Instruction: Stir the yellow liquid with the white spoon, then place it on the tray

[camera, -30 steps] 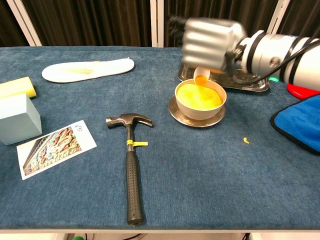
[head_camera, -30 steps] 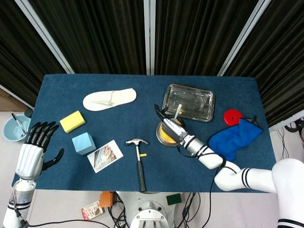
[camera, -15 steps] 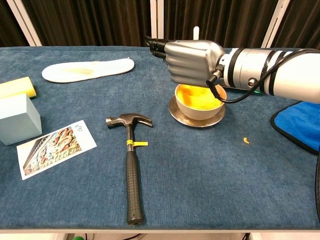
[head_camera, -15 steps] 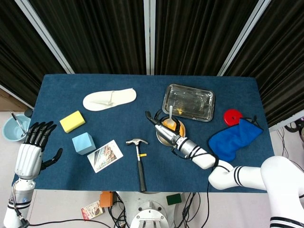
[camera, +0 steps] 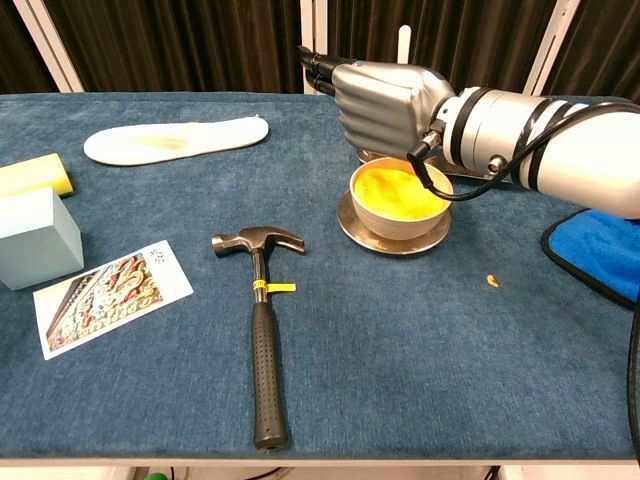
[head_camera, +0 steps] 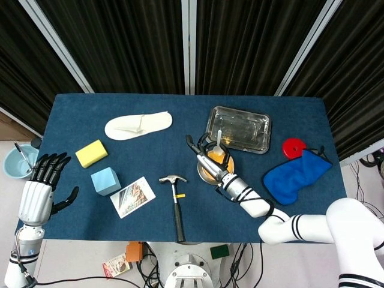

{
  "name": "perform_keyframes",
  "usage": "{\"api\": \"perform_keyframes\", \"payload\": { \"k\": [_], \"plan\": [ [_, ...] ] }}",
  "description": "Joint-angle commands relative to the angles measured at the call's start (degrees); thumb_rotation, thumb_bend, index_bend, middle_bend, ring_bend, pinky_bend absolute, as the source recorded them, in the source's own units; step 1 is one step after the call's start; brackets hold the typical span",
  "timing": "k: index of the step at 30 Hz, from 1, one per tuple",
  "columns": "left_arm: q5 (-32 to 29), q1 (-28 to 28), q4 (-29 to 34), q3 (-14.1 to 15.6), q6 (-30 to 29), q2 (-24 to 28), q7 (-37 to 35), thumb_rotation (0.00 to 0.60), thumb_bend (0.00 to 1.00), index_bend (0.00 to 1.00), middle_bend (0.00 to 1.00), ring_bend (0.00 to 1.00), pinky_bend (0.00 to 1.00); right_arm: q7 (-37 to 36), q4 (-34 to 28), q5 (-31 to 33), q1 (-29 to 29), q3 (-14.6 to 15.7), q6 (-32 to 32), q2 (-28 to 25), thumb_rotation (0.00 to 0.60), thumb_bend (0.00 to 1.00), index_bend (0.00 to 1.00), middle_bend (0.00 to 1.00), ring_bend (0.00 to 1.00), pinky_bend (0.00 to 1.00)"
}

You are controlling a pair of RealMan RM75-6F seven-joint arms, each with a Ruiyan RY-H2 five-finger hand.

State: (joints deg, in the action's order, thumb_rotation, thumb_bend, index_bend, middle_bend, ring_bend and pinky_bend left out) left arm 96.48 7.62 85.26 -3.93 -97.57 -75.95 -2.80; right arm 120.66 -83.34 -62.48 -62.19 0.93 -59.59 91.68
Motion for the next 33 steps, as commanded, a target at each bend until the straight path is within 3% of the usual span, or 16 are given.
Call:
{"api": "perform_keyframes", "payload": {
  "k": [1,6,16,21,26,33],
  "plan": [
    [0.04,0.00,0.09,0.05,0.07,0.01,0.08,0.571,0.28,0.13,0.11,0.09,0.09,1.47,-0.75,1.56,-0.13,0.27,-0.96,0.58,0.600,0.48,0.78,0.33,0.04,0.00],
    [0.02,0.12,0.12,0.03,0.31,-0.01,0.17,0.568,0.28,0.13,0.11,0.09,0.09,2.18,-1.21,3.09,-0.70,0.70,-1.30,0.64,0.600,0.48,0.79,0.33,0.04,0.00],
    [-0.26,0.29,0.20,-0.21,0.58,0.04,-0.05,0.579,0.28,0.13,0.11,0.09,0.09,-4.03,0.08,1.48,-1.51,1.83,-0.35,-0.27,0.600,0.48,0.79,0.32,0.04,0.00],
    [-0.04,0.41,0.29,-0.21,0.59,0.02,0.03,0.571,0.28,0.13,0.11,0.09,0.09,-6.17,0.04,3.02,-0.91,0.68,-2.02,0.45,0.600,0.48,0.79,0.32,0.04,0.00],
    [-0.01,0.35,0.34,-0.09,0.64,0.06,0.26,0.574,0.28,0.13,0.11,0.09,0.09,-5.49,1.25,-0.83,-1.56,3.50,-1.67,0.04,0.600,0.48,0.82,0.33,0.04,0.00],
    [0.17,0.28,0.29,0.03,0.51,-0.10,0.51,0.571,0.28,0.13,0.11,0.09,0.09,-6.10,2.06,-1.07,-1.30,3.32,-2.23,0.68,0.600,0.48,0.83,0.33,0.04,0.00]
  ]
}}
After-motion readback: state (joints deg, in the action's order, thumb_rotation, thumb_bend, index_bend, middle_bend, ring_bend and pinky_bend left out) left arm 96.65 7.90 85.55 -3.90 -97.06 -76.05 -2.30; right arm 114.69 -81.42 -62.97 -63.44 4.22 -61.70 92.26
